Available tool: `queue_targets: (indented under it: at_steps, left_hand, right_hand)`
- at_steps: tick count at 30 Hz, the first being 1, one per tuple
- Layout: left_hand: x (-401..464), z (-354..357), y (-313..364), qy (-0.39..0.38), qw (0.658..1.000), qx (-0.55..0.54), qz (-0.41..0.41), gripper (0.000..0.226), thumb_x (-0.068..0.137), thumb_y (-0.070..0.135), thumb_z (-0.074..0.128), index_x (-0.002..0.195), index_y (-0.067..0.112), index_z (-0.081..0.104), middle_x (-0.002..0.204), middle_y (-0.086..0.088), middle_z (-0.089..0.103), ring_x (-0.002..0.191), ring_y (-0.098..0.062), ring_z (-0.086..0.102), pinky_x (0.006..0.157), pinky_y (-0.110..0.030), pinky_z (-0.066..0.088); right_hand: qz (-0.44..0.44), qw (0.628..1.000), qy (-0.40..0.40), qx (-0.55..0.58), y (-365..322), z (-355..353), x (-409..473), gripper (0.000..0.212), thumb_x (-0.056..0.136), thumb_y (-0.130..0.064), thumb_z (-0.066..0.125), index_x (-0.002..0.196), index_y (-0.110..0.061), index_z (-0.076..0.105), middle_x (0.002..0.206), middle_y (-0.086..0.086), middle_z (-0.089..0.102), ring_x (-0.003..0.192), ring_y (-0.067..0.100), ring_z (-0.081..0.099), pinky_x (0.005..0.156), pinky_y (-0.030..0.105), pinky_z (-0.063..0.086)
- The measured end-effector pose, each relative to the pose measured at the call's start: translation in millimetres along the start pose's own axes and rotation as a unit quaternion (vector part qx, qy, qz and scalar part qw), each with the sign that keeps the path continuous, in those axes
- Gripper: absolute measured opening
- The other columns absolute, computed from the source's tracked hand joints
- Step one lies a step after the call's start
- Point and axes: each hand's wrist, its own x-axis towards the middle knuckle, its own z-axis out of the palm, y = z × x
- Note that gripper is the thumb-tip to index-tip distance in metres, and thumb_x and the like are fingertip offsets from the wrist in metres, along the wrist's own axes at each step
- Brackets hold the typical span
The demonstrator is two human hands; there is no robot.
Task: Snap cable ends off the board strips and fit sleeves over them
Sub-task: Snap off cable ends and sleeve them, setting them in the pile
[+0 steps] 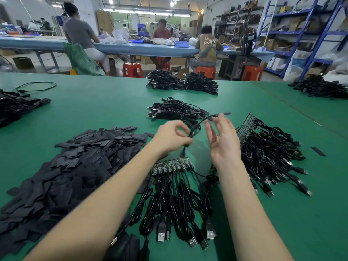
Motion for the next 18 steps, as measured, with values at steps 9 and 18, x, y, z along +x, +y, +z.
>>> queue_targets:
  at_steps: [9, 18]
  left_hand:
    - [86, -45, -10, 0.009, 0.922, 0.384, 0.044, 0.012, 0.086, 0.001, 0.059, 0.087, 0.014, 0.061, 0.106, -0.013, 0.063, 0.102, -0.035, 0.060, 0.088, -0.045, 0.054]
    - [116, -18, -41, -0.108, 0.904, 0.414, 0.021, 0.043, 0.099, 0.043, 0.053, 0.137, 0.022, 0.052, 0.137, -0.014, 0.051, 0.127, -0.035, 0.049, 0.104, -0.045, 0.043]
  right_hand:
    - [0.125, 0.989, -0.002, -0.079, 8, -4, -2, 0.005, 0.097, -0.004, 0.059, 0.099, -0.009, 0.058, 0.126, 0.020, 0.064, 0.103, 0.033, 0.071, 0.084, 0.034, 0.061]
    - [0.134, 0.987, 0.002, -0.092, 14, -5, -2, 0.004, 0.096, -0.007, 0.061, 0.101, -0.006, 0.061, 0.107, 0.015, 0.074, 0.084, 0.027, 0.073, 0.064, 0.027, 0.062]
